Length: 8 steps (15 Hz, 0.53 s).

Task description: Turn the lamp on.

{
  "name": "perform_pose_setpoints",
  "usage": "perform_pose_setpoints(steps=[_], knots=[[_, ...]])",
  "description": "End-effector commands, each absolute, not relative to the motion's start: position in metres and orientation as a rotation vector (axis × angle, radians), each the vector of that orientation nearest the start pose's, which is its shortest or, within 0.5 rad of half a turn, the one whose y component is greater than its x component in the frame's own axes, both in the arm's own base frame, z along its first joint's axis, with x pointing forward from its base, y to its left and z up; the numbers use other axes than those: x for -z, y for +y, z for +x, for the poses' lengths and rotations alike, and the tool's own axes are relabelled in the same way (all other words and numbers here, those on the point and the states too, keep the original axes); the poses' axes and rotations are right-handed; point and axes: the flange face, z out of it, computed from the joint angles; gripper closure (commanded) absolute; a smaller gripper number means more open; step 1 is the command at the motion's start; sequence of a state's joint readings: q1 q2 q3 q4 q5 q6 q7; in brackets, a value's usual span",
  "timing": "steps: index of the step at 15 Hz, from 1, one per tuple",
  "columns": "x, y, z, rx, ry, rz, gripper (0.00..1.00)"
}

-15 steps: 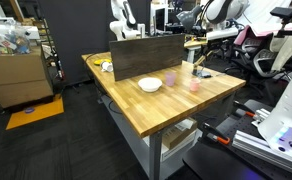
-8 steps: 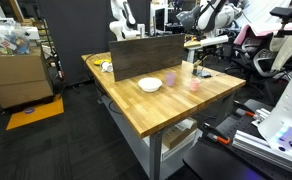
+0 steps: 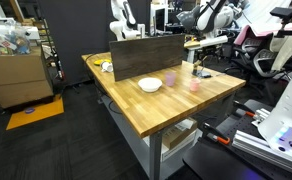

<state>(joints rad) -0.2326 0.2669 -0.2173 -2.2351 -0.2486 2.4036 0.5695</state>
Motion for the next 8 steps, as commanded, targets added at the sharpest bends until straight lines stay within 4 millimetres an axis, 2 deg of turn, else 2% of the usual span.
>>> perform_pose_setpoints(steps=[1,4,7,8], knots=[[-0.232,-0.25,0.491,-0.106,1.31,-3.085,0.0],[-0.211,-0.263,0.497,-0.145,1.277,-3.066,0.0],[-0.185,-0.284,0.507,-0.177,1.331,-3.06,0.0],[-0.194,-0.271,0.497,-0.191,1.327,-3.061,0.0]])
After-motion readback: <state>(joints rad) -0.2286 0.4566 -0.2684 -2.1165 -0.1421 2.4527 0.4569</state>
